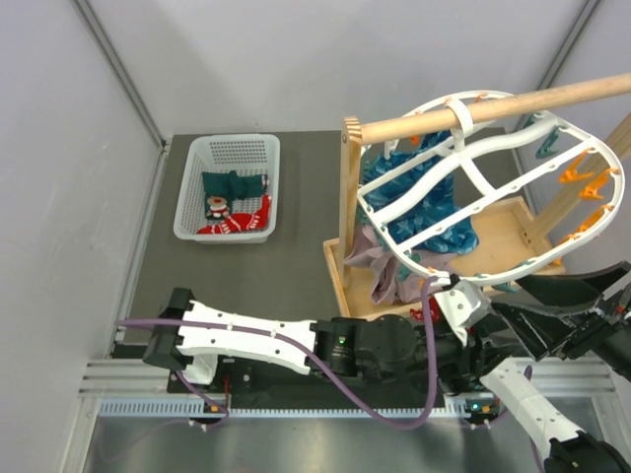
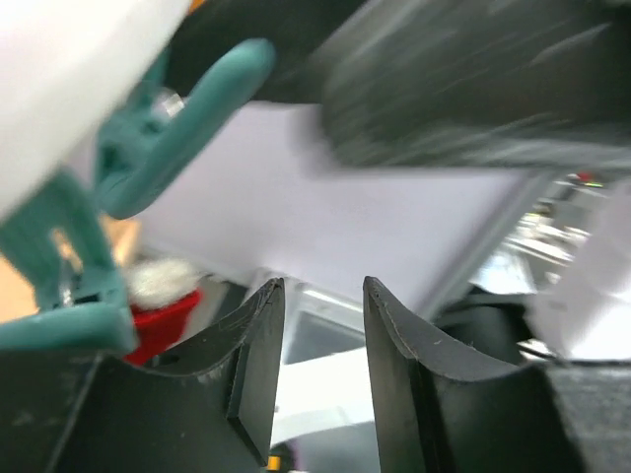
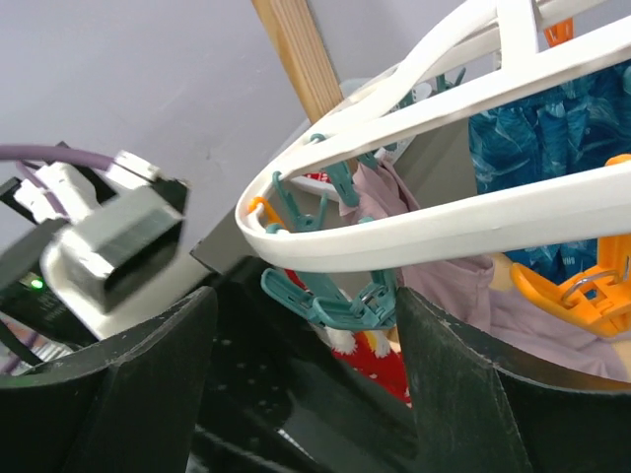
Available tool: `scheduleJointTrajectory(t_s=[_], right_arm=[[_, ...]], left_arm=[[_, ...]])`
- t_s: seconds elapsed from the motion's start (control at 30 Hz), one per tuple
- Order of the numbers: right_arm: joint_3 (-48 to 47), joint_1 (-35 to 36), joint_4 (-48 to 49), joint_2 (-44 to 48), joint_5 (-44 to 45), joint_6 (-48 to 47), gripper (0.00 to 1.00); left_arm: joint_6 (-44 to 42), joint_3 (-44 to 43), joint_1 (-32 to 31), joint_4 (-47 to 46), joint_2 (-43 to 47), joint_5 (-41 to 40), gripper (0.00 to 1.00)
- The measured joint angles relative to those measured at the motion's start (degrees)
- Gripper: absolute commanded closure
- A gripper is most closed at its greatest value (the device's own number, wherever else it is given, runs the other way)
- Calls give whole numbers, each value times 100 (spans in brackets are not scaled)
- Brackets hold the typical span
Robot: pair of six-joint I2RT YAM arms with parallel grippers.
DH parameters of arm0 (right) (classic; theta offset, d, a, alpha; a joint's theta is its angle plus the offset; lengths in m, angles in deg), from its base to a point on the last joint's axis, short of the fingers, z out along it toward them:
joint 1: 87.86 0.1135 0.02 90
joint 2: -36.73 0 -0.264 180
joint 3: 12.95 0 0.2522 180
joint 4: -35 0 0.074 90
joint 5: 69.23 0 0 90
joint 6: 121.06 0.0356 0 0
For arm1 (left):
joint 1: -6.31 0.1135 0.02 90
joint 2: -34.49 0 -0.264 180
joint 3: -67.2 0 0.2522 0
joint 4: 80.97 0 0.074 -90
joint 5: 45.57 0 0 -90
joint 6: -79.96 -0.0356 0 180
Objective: Clip the socks to the hanger
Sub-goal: Open the clamp at the hanger.
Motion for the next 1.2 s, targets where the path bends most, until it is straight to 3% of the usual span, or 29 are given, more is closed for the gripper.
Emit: scheduleJointTrajectory(t_s=[0.3,0.43,1.07,1.2], right_arm=[[282,0,129,57,166,-236,29],[468,0,199,72,323,-428,35],[1178,0,997,330,-323,-564,40],[1182,-2,1049,330,-367,-546,51]], left_arm=[[-872,315,4,-863,-275,-1379,46],[-1082,315,4,-1113,-275,-1650,45],[-1115,791,4,-1154,81,-1729,46],[-1071,824,4,-1161,227,-1674,46]])
